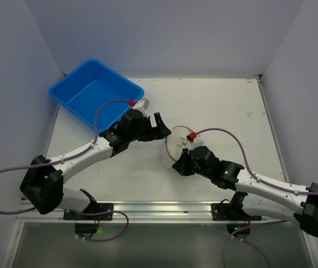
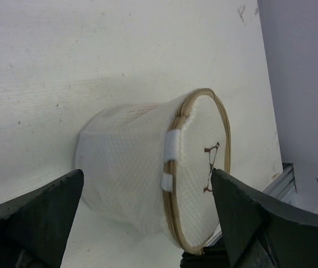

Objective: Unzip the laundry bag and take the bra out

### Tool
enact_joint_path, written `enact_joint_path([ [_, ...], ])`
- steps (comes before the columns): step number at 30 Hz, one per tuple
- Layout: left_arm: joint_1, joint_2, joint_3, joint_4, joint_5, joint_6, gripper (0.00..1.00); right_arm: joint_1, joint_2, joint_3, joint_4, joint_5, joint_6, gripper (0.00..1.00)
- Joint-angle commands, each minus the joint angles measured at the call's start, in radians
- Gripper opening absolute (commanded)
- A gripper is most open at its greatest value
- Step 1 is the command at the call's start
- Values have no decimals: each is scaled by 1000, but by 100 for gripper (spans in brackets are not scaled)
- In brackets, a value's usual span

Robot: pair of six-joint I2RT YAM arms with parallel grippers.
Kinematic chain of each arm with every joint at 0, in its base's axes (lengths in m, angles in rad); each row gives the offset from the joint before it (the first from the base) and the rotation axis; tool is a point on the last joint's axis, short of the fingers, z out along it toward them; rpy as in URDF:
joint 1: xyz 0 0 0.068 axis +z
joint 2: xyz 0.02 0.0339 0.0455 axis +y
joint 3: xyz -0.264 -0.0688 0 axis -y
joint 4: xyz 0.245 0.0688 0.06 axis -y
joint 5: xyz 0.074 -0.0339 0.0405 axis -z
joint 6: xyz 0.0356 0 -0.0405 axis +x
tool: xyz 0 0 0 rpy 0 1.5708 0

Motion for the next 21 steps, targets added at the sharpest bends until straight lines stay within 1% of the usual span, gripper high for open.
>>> enact_joint_path([
  [1,-2,-140,-82,26,-54,-49,100,4,57,82,63,-28,-1,0],
  [4,-42,-226,-177,28,-103,-110,100,4,108,122,89,-28,-8,0],
  [7,-91,-249,-220,29,-126,-141,94,4,148,151,108,-26,-21,0],
  [8,-105,-245,-225,34,-135,-158,89,4,155,157,108,-25,-21,0],
  [10,-138,-210,-231,55,-138,-165,83,4,171,168,114,-25,-25,0],
  [11,-145,-193,-230,63,-128,-173,77,6,174,169,117,-25,-25,0],
  [13,-152,-136,-225,133,-105,-178,70,4,174,165,120,-29,-25,0],
  [16,-152,-82,-202,170,-92,-179,39,4,162,140,108,-22,-19,0],
  [17,-152,-73,-190,163,-92,-170,16,4,142,133,103,-17,-17,0],
  [18,-152,-59,-178,152,-94,-166,6,4,130,111,94,-11,-14,0],
  [19,-152,-54,-155,129,-100,-161,0,4,116,97,88,-6,-11,0],
  [21,-151,-56,-139,112,-121,-143,0,4,73,61,74,1,-7,0],
])
